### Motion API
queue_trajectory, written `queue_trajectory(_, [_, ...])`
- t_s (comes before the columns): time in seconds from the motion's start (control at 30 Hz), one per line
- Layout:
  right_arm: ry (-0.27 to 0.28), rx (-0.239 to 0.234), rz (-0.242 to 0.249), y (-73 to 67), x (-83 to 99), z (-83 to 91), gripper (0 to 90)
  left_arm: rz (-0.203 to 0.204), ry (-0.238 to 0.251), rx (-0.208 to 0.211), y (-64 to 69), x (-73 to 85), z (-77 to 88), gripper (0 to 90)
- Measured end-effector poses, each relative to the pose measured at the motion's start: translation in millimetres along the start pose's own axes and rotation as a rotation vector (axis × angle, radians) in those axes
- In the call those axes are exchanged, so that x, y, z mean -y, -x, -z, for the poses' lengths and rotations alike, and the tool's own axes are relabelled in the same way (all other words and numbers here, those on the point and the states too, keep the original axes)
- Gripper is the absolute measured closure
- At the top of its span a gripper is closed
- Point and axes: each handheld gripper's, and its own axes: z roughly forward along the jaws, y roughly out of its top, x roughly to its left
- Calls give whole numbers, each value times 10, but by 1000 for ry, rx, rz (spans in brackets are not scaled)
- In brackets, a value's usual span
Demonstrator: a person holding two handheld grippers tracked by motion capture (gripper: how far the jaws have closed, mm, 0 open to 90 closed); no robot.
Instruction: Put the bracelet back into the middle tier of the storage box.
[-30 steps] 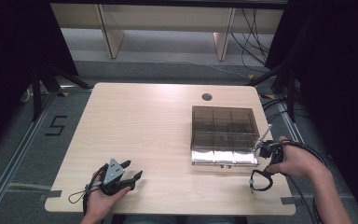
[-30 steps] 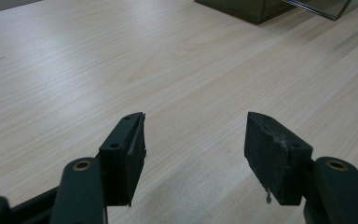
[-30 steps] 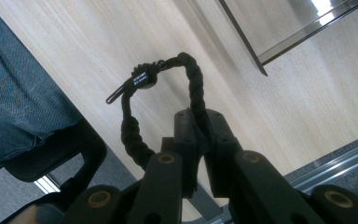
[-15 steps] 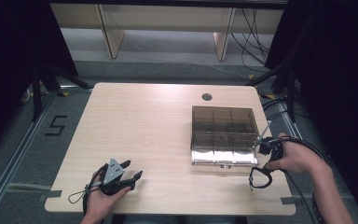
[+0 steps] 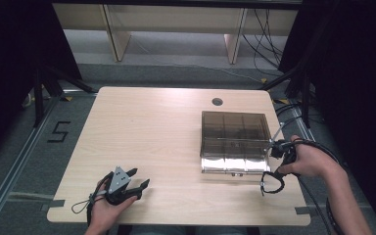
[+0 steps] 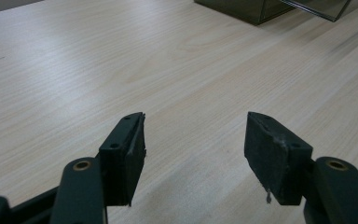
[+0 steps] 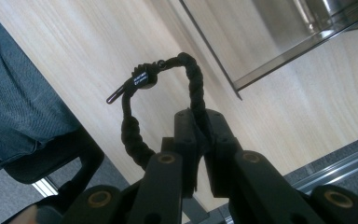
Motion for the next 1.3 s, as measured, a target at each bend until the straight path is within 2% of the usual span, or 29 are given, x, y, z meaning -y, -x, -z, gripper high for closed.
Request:
queue_trajectory(0.07, [20, -10, -9, -14, -14, 7, 853, 0, -2, 1, 2, 0, 0, 380])
queue_trajectory(0.1, [16, 4, 15, 7, -17, 21, 853, -1, -2, 1, 1, 0, 0, 380])
queue_trajectory(0.17, [31, -3, 1, -1, -39, 58, 853, 0, 1, 0, 1, 0, 0, 380])
queue_trajectory(0.2, [32, 4, 48, 39, -46, 61, 853, -3, 0, -2, -1, -1, 1, 380])
queue_trajectory(0.23, [32, 4, 48, 39, -46, 61, 853, 0, 0, -1, 0, 0, 0, 380])
queue_trajectory(0.27, [28, 12, 17, 8, -48, 69, 853, -1, -1, -1, 0, -1, -1, 380])
queue_trajectory(0.33, [34, 8, 19, 16, -65, 79, 853, -1, -1, -1, 0, -1, 0, 380])
queue_trajectory(0.37, [35, 9, 40, 38, -77, 88, 853, 0, 0, -2, 1, 0, 0, 380])
queue_trajectory(0.4, [44, -5, 8, 14, -92, 98, 853, 1, 1, -2, 1, 0, -1, 380])
queue_trajectory(0.47, [44, -7, -6, 11, -104, 103, 853, 1, 0, -2, 0, 0, -2, 380])
queue_trajectory(0.53, [40, 2, 5, 24, -110, 112, 853, 1, -1, -2, 0, 0, -2, 380])
queue_trajectory(0.57, [44, 9, 34, 53, -113, 118, 853, 1, 0, -2, -1, 0, -2, 380])
queue_trajectory(0.6, [51, 11, 9, 38, -124, 123, 853, 2, 0, -2, -2, 0, -2, 380])
queue_trajectory(0.63, [51, 11, 9, 38, -124, 123, 853, 2, 0, -1, -4, 0, -1, 380])
queue_trajectory(0.67, [50, 5, 44, 83, -128, 127, 853, 2, -1, 0, -5, -1, 0, 380])
queue_trajectory(0.7, [51, 10, 19, 78, -136, 145, 853, 1, -1, -1, -5, -1, 0, 380])
queue_trajectory(0.73, [57, 7, 39, 97, -142, 144, 853, 2, -1, -2, -3, 0, -1, 380])
queue_trajectory(0.77, [57, 7, 39, 97, -142, 144, 853, 2, -1, -2, -3, 0, -1, 380])
queue_trajectory(0.8, [47, 19, 15, 71, -145, 160, 853, 1, -1, -2, -1, -1, -3, 380])
queue_trajectory(0.83, [52, 11, 5, 71, -153, 183, 853, 0, -5, -8, 2, -2, 1, 380])
queue_trajectory(0.97, [61, 26, 26, 105, -184, 234, 853, 1, -2, -1, -7, -1, 0, 380])
queue_trajectory(1.17, [66, 16, 13, 125, -231, 242, 853, 16, -2, 3, -5, 2, -5, 380])
queue_trajectory(1.2, [68, 21, 38, 149, -244, 240, 853, 17, -2, 2, -6, 2, -3, 380])
queue_trajectory(1.23, [74, 15, 19, 142, -251, 245, 853, 18, -1, 3, -6, 3, -4, 380])
queue_trajectory(1.27, [70, 16, 43, 164, -261, 242, 853, 16, -2, 4, -6, 2, -3, 380])
queue_trajectory(1.3, [70, 12, 22, 157, -276, 249, 853, 2, -3, 1, -11, -1, 0, 380])
